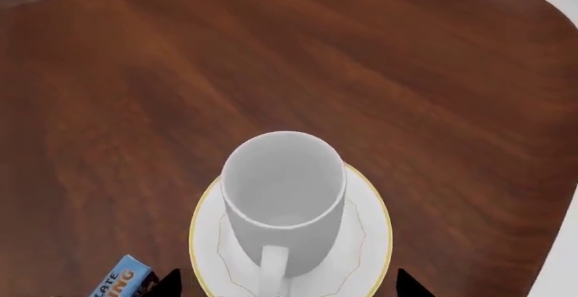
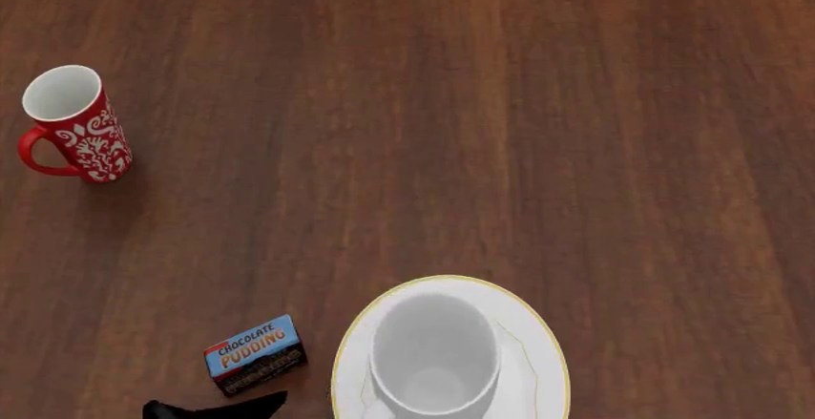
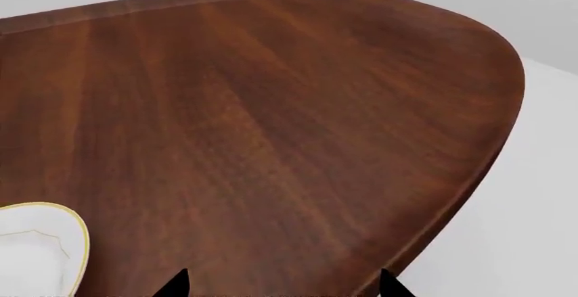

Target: Put the white mug on the plate.

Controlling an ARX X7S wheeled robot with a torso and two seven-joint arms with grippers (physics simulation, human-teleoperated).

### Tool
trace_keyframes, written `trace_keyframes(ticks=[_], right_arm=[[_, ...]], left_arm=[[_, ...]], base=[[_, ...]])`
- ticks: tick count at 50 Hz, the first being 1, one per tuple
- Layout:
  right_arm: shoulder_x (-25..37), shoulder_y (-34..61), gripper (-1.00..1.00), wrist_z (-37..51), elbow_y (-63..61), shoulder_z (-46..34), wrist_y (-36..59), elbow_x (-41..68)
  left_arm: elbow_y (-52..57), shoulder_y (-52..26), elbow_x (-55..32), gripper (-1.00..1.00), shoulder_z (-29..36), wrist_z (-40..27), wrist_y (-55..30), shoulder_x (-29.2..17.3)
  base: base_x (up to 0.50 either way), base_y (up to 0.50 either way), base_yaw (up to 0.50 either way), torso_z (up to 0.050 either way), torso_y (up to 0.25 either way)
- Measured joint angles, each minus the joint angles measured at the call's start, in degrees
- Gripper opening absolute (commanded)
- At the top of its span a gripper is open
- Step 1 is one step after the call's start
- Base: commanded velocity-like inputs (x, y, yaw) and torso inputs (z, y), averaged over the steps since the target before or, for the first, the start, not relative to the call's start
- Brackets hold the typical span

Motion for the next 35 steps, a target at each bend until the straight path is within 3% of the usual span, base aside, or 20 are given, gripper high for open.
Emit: trace_keyframes(ticks=[10,20,35], right_arm=[[0.07,-0.17,1.00,-0.05,-0.02,-0.25,-0.19,-0.10],[0.27,-0.44,1.00,0.08,-0.66,-0.53,-0.16,-0.34],[0.87,-0.41,1.00,0.23,-1.60,-1.21,0.30,-0.74]], left_arm=[[3.23,1.39,-0.74,1.00,-0.85,-1.68,0.03,-1.20],[4.26,5.90,3.36,1.00,0.05,-1.90,6.68,-4.50],[6.83,14.80,6.46,1.00,-4.08,-4.62,18.58,-10.27]], base=[[0.00,0.00,0.00,0.000,0.000],[0.00,0.00,0.00,0.000,0.000],[0.00,0.00,0.00,0.000,0.000]])
